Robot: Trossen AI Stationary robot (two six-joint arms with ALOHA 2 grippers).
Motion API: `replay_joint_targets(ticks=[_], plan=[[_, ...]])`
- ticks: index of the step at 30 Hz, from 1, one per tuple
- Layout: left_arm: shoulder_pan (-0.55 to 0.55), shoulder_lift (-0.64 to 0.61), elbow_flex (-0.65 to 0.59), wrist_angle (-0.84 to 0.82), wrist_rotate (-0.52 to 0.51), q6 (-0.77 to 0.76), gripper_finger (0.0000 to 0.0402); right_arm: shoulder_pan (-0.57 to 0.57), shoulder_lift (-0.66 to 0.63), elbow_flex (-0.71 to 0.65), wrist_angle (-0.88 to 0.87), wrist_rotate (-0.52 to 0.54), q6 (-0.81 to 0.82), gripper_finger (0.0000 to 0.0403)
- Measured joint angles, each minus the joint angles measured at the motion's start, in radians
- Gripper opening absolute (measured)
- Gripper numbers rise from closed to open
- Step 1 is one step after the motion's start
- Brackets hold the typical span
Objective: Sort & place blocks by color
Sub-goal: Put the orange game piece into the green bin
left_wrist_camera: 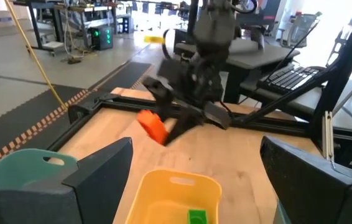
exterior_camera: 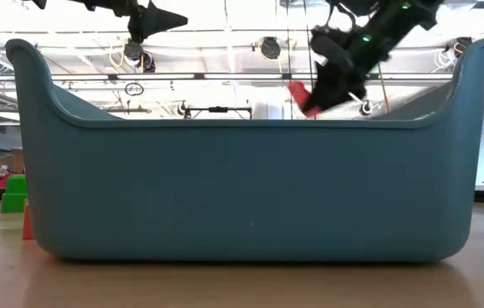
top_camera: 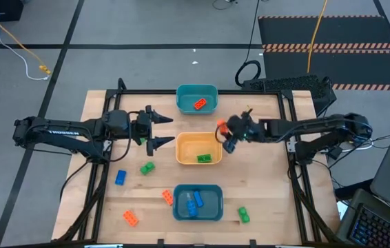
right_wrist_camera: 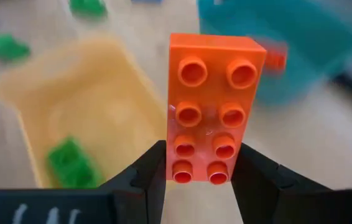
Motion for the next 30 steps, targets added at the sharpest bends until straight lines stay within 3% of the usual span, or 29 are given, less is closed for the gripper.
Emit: replay_joint_targets(ticks=[7,12,18,22,30], plan=[[0.000,0.000,0.000,-0.029,0.000,-0.022,0.0356,-0.164,0.017,0.000,0.229,-0.012,-0.201,0.0136],[-0.004,0.000,0.000,-0.039,-0.081,-0.025,0.0356,-0.281,0.062,0.009,0.336,-0.121,-0.244,0.0136],[-0.014,0.000,0.000,-0.056,-0.221,-0.015,0.0356,-0.374,0.169,0.114,0.343,-0.215,-0.262,0.0137],[-0.014,0.000,0.000,-0.056,-0.231,-0.014,0.0356,-0.396,0.266,0.228,0.318,-0.264,-0.284,0.0137],[-0.014,0.000,0.000,-0.056,-0.234,-0.018,0.0356,-0.431,0.430,0.403,0.198,-0.263,-0.297,0.0137]])
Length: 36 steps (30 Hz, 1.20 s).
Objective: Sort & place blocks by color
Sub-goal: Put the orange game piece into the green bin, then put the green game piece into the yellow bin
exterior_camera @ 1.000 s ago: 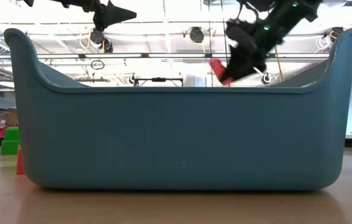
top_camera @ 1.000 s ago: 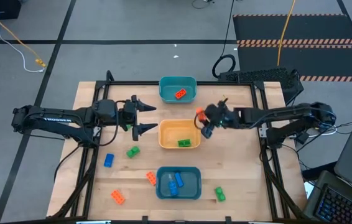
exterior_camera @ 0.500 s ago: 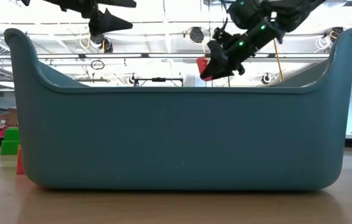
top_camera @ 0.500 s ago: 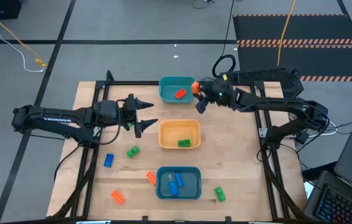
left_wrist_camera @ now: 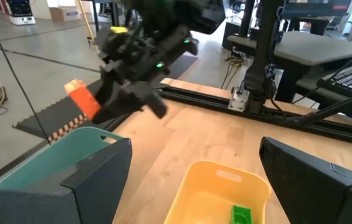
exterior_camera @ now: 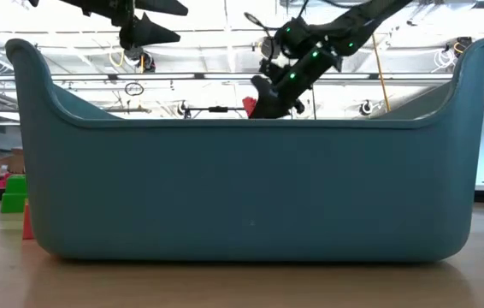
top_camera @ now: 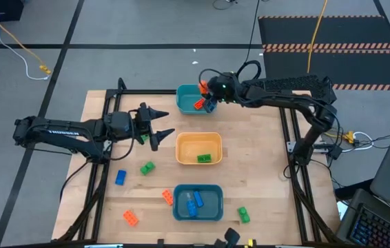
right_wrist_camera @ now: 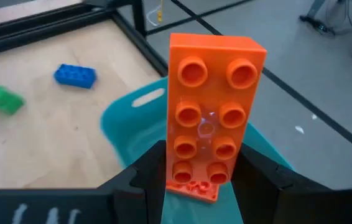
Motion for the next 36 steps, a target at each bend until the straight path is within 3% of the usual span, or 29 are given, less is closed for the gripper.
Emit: replay_joint_targets(ticks=[10,26,32,36], plan=[[0.000,0.000,0.000,-0.032,0.000,-0.005,0.0356,-0.031,0.062,0.030,-0.094,0.057,0.003,0.0144],[-0.001,0.000,0.000,-0.046,0.001,-0.032,0.0356,-0.029,0.062,0.028,-0.174,0.054,-0.049,0.0249],[-0.007,0.000,0.000,-0.115,0.000,-0.030,0.0356,-0.015,0.009,0.026,-0.256,0.052,-0.089,0.0266],[0.019,0.000,0.000,-0.205,-0.103,-0.100,0.0356,0.031,-0.070,0.022,-0.267,-0.014,-0.109,0.0260]])
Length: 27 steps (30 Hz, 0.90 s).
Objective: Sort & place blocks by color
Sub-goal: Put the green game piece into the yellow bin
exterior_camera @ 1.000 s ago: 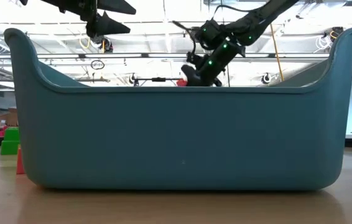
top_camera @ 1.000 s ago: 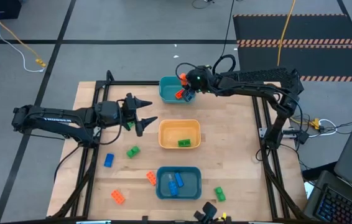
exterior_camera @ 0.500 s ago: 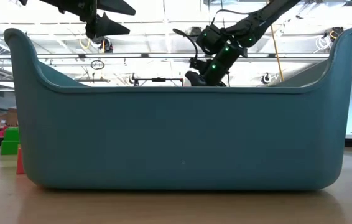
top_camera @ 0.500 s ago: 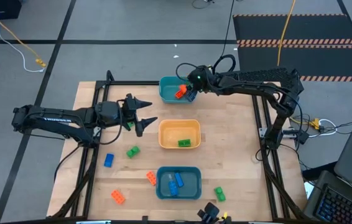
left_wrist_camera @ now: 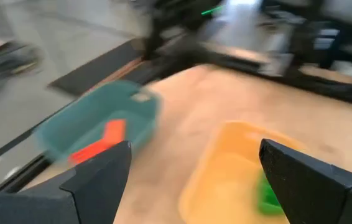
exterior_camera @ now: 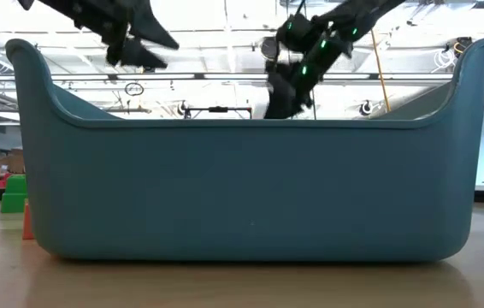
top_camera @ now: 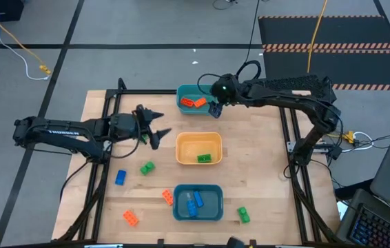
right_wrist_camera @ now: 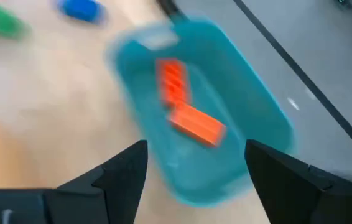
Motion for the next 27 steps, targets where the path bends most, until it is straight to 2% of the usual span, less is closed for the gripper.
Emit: replay_joint_targets(ticks=[2,6,9,15,20,27], plan=[[0.025,0.000,0.000,-0.045,-0.022,-0.040,0.0356,0.038,-0.047,-0.013,0.024,-0.040,-0.015,0.0256],[0.064,0.000,0.000,-0.167,-0.062,-0.115,0.0356,0.137,-0.152,-0.082,0.092,-0.048,-0.019,0.0252],[0.093,0.012,0.000,-0.268,-0.143,-0.201,0.0356,0.216,-0.226,-0.167,0.179,-0.044,0.001,0.0252],[0.157,0.066,0.002,-0.471,-0.145,-0.313,0.0356,0.340,-0.358,-0.396,0.416,-0.039,0.063,0.0252],[0.215,0.161,0.002,-0.502,-0.133,-0.246,0.0356,0.379,-0.437,-0.552,0.609,-0.036,0.090,0.0251],[0.234,0.300,0.001,-0.522,-0.009,-0.183,0.0356,0.394,-0.542,-0.623,0.598,-0.034,0.104,0.0251]])
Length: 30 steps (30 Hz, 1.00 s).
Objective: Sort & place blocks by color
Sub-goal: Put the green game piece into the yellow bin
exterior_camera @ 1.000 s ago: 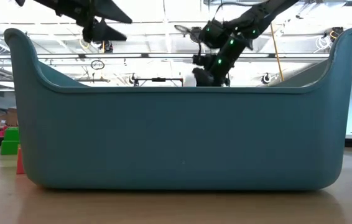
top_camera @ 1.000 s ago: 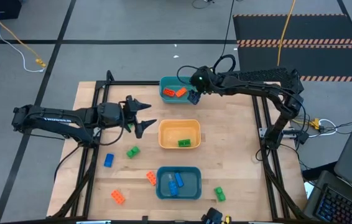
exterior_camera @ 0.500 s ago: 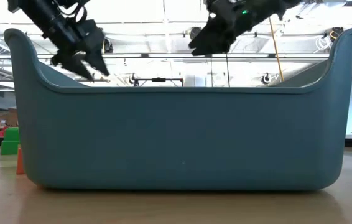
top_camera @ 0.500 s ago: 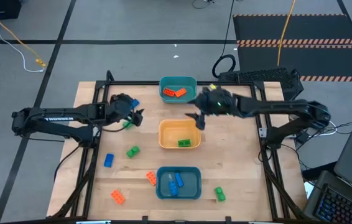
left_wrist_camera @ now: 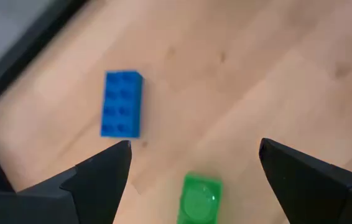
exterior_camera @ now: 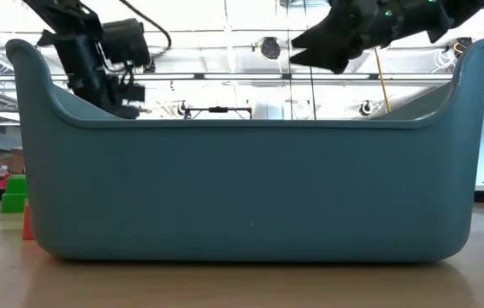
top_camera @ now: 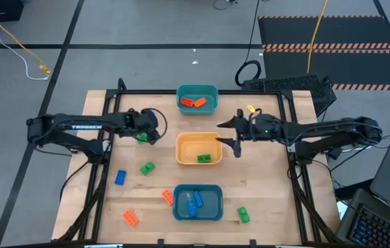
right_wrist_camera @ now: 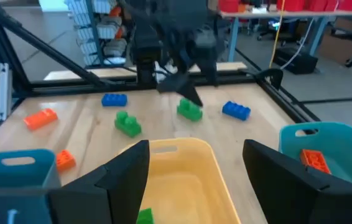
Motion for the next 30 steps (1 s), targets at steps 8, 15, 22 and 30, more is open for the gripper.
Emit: replay_joint_targets(ticks=[8,15,22,30], plan=[[0.003,0.086,0.000,-0.180,0.010,-0.048,0.0356,0.038,-0.093,-0.015,0.002,0.001,0.009,0.0251],[-0.036,0.087,0.000,-0.208,0.035,-0.086,0.0355,0.067,-0.101,-0.015,0.027,0.001,0.011,0.0251],[-0.050,0.087,0.000,-0.194,0.036,-0.114,0.0355,0.070,-0.101,-0.015,0.098,0.000,0.015,0.0251],[-0.049,0.087,-0.046,-0.115,0.042,-0.105,0.0355,0.069,-0.101,-0.015,0.115,0.000,0.013,0.0251]])
